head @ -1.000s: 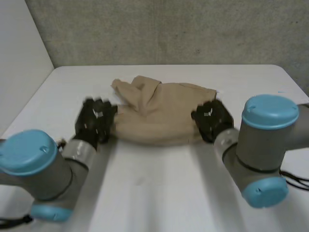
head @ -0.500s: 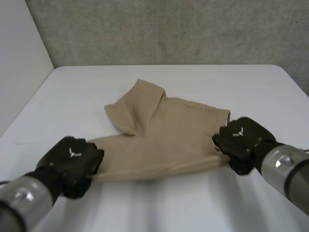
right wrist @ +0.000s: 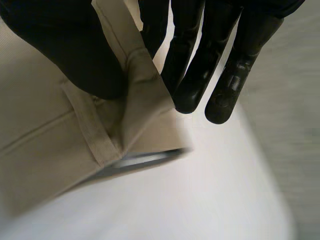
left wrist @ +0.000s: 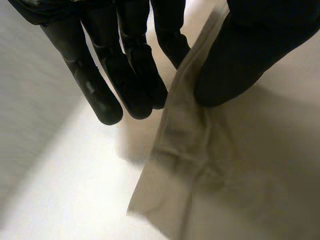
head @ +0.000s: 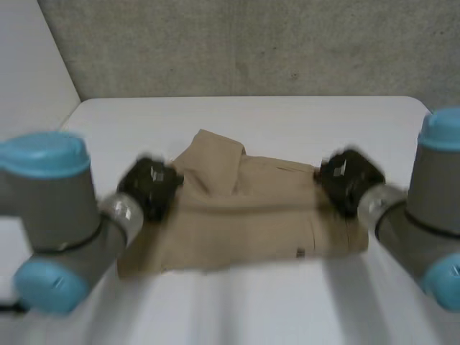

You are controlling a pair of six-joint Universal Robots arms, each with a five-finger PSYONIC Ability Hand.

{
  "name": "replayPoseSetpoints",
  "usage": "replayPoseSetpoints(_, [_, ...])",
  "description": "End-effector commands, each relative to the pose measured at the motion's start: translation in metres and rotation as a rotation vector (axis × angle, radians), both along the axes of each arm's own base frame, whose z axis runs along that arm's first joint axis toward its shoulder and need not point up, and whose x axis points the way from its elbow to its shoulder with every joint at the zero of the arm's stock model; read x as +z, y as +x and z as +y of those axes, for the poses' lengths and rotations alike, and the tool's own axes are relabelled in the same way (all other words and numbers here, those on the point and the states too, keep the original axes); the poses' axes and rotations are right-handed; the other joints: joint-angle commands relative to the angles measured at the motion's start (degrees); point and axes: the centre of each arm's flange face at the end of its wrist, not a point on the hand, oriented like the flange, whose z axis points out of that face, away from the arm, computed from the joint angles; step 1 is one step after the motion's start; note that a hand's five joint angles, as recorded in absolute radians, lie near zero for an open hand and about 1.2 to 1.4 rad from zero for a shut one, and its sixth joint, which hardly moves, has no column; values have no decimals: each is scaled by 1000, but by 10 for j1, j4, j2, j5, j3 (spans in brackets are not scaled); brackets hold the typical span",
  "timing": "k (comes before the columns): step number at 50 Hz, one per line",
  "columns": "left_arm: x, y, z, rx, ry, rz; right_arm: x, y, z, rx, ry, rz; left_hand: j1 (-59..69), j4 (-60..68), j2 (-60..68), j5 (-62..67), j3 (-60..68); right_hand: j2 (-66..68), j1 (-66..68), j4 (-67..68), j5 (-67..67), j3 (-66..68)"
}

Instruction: Fold the shorts.

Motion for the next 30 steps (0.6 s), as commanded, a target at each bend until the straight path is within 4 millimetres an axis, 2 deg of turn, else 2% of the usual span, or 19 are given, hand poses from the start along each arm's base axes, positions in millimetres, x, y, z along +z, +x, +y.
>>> replayPoseSetpoints(1, [156,-31,-80,148,-767,158,124,18,-62,-104,-548,-302,148,114,113,135,117,129,247,117,141,118])
replayPoseSetpoints(3, [199,-30,-82,201,-937,244,155,20,-66,-99,-683,-391,148,114,113,135,117,129,247,117,141,118])
replayPoseSetpoints(4, [216,-28,-82,222,-1008,286,185,20,-65,-92,-818,-470,148,114,113,135,117,129,247,117,141,118])
replayPoseSetpoints(5, [243,-28,-77,236,-1114,360,200,19,-63,-92,-885,-505,148,114,113,135,117,129,247,117,141,118])
replayPoseSetpoints(8, [273,-26,-61,237,-1226,441,237,14,-49,-83,-1053,-594,148,114,113,135,117,129,247,117,141,118])
replayPoseSetpoints(9, [285,-22,-49,233,-1251,466,241,14,-47,-78,-1065,-601,148,114,113,135,117,129,247,117,141,118])
replayPoseSetpoints(11, [286,-19,-41,229,-1245,463,242,15,-45,-74,-1068,-606,148,114,113,135,117,129,247,117,141,118])
replayPoseSetpoints(12, [283,-18,-39,224,-1234,457,241,16,-45,-73,-1060,-604,148,114,113,135,117,129,247,117,141,118])
replayPoseSetpoints(15, [257,-17,-35,209,-1164,415,231,17,-46,-71,-1029,-588,148,114,113,135,117,129,247,117,141,118])
replayPoseSetpoints(16, [240,-16,-35,199,-1117,390,221,19,-47,-70,-995,-572,148,114,113,135,117,129,247,117,141,118])
replayPoseSetpoints(19, [211,-17,-36,187,-1041,354,199,25,-51,-62,-930,-541,148,114,113,135,117,129,247,117,141,118])
replayPoseSetpoints(20, [192,-17,-37,179,-989,331,181,32,-53,-46,-879,-520,148,114,113,135,117,129,247,117,141,118])
replayPoseSetpoints(23, [162,-15,-37,170,-907,299,153,42,-53,-19,-797,-485,148,114,113,135,117,129,247,117,141,118])
replayPoseSetpoints(24, [140,-14,-37,164,-848,279,132,49,-52,-2,-732,-457,148,114,113,135,117,129,247,117,141,118])
replayPoseSetpoints(25, [130,-13,-36,161,-818,272,121,52,-51,5,-698,-442,148,114,113,135,117,129,247,117,141,118])
replayPoseSetpoints(27, [111,-11,-33,155,-762,263,99,57,-50,13,-630,-411,148,114,113,135,117,129,247,117,141,118])
replayPoseSetpoints(28, [93,-9,-30,149,-706,251,77,59,-48,17,-558,-377,148,114,113,135,117,129,247,117,141,118])
replayPoseSetpoints(30, [72,-8,-29,143,-651,228,57,59,-46,17,-488,-343,148,114,113,135,117,129,247,117,141,118])
